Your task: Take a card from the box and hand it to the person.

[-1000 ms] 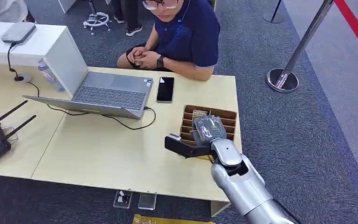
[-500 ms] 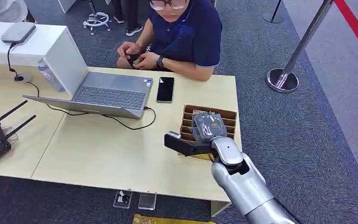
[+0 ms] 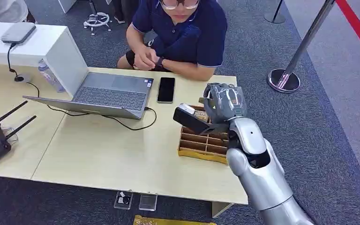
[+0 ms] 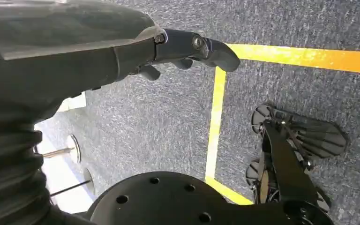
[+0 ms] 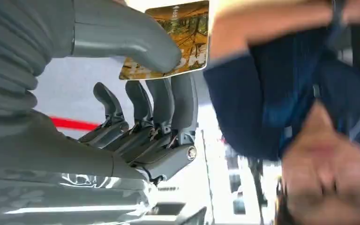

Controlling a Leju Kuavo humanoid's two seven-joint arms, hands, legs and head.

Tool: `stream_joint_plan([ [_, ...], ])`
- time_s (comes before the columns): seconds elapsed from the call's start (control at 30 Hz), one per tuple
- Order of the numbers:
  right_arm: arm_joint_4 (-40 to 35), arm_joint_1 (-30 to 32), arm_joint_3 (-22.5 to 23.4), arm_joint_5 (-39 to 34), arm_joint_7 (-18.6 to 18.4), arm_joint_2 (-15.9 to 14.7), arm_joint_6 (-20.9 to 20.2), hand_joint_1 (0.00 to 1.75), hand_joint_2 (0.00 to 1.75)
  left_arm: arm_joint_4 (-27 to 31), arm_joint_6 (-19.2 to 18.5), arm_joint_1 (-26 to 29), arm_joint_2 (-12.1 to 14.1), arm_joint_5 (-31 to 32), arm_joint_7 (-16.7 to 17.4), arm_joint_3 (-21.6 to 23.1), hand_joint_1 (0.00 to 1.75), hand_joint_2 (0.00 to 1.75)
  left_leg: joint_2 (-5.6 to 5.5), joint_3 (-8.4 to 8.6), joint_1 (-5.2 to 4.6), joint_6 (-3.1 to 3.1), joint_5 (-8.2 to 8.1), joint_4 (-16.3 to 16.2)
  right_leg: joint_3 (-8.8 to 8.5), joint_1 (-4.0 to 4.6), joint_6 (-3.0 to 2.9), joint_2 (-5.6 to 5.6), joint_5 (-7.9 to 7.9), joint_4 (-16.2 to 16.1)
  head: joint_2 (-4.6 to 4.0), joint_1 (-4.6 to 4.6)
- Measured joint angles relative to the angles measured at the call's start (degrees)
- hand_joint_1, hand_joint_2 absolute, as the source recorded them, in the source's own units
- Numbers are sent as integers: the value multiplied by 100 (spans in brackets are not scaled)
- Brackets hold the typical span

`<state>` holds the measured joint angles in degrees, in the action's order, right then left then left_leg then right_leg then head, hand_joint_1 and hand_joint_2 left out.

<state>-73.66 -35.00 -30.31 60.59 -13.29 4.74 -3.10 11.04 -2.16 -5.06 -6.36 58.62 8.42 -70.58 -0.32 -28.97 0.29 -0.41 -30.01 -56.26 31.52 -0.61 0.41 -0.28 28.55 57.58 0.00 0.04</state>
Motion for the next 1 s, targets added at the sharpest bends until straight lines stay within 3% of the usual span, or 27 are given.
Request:
stream_joint_plan([
  [0.17, -58, -566, 107, 59, 72, 44, -76, 138, 175, 0, 157, -3, 0, 116, 120, -4, 0, 175, 0, 0, 0, -1, 2, 0, -1, 0, 0, 0, -1, 2, 0, 2],
  [0.5, 1024, -1350, 98, 33, 313, 448, 158, 138, 175, 0, 42, -32, 0, 223, 64, 2, 0, 175, 0, 1, 0, -4, 4, 0, -1, 0, -1, 0, -2, 5, 0, -2],
  [1.0, 2527, -1588, 85, 162, 395, 914, 596, 138, 175, 0, -133, -44, 0, 195, -66, 37, 0, 175, 0, 0, 0, -4, 4, 0, 0, 0, -1, 0, -2, 6, 0, 2],
])
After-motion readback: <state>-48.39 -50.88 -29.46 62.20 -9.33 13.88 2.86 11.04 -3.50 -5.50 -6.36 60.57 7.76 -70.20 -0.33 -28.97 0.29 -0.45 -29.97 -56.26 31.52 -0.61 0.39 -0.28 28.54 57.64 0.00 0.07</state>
